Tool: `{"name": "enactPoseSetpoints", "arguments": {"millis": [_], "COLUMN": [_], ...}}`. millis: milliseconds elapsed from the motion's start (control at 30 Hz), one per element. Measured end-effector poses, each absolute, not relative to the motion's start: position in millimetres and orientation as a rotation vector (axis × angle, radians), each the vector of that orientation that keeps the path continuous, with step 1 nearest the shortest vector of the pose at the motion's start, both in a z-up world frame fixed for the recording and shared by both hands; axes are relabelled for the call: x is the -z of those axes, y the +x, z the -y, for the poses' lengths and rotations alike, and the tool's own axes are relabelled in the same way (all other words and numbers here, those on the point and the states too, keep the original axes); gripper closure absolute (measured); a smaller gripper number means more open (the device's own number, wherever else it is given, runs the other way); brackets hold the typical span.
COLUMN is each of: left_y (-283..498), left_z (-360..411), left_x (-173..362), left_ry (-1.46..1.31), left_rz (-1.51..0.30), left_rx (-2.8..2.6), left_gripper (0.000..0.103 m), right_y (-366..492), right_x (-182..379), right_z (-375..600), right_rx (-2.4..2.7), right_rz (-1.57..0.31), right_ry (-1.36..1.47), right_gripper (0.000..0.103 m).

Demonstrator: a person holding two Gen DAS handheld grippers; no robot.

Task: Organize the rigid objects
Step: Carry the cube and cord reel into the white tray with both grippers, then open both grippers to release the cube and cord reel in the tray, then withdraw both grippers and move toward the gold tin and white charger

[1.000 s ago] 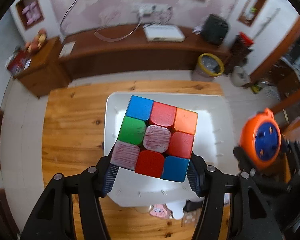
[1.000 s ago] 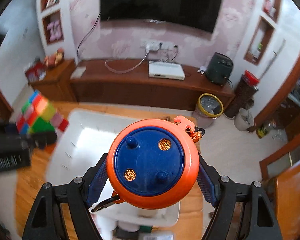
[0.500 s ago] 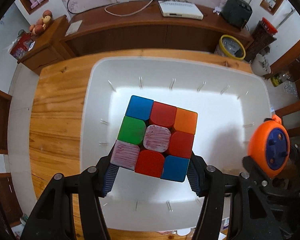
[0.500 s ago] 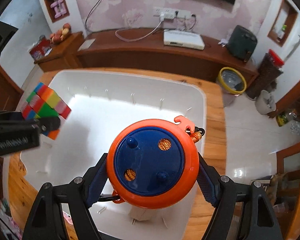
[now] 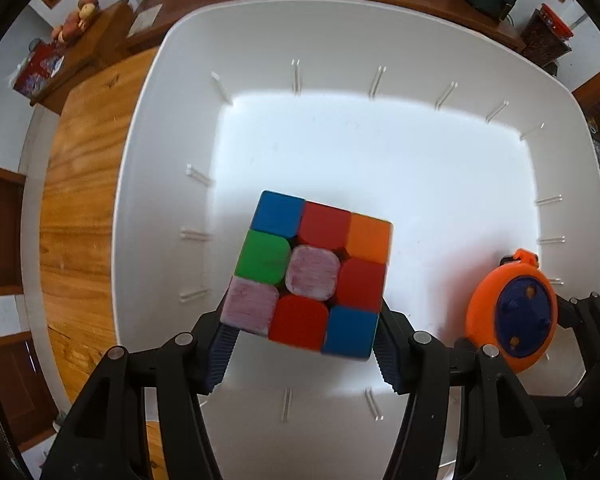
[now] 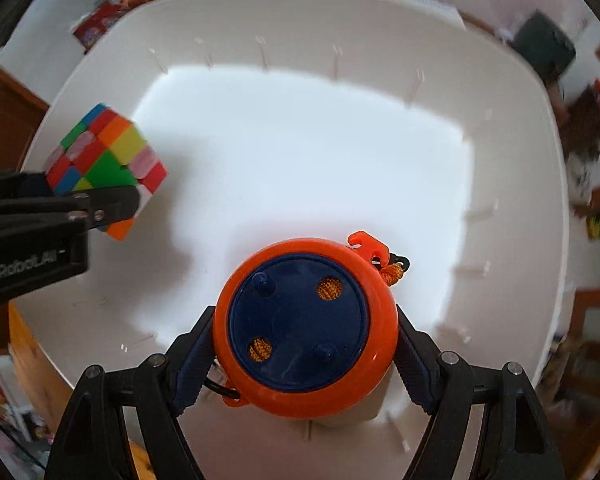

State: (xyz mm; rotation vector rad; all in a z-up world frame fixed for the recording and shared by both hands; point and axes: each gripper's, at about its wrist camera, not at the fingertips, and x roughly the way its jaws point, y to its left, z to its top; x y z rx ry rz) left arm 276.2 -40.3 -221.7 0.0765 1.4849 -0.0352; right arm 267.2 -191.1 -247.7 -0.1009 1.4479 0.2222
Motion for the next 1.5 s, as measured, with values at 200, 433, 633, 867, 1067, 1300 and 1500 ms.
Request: {"name": "enactPoseSetpoints", "arguments": {"millis": [200,433,633,867,1067,1300,1500], "left_y": [273,268,248,228,198,165,140], "left_z": [44,44,35,24,13,-2,-16], "left_x": [213,193,164,128,86,49,26], "left_ry": [0.107,0.121,0.100,0.084,0.101,0.103,0.104], "left_rz": [-1.453,-1.402,-1.342,-1.271,-1.184,-1.101,-1.042], "left_rx": [0.052,0.053,0.095,0.140,0.187,0.253,0.300], "left_gripper": [0.036,0.017,0.011,0.001,0.001,0.001,0.001], "right_y": [267,262,247,213,190,149,110], "right_x": [244,220,186,155,123,86,55], "right_z": [191,191,188,199,193,190,185], "right_rx": [-0.193,-0.172,-0.179,-0.172,-0.166,-0.146,-0.114], "right_rz": [-1.440,-1.363,-1.290,-1.218,-1.155,-1.088,-1.024], "right_ry": [-0.096,-0.065,-0.075,-0.042,-0.007,0.011,0.044], "right_gripper": [0.022,0.022,0.022,0.022,0.022,0.022,0.022]}}
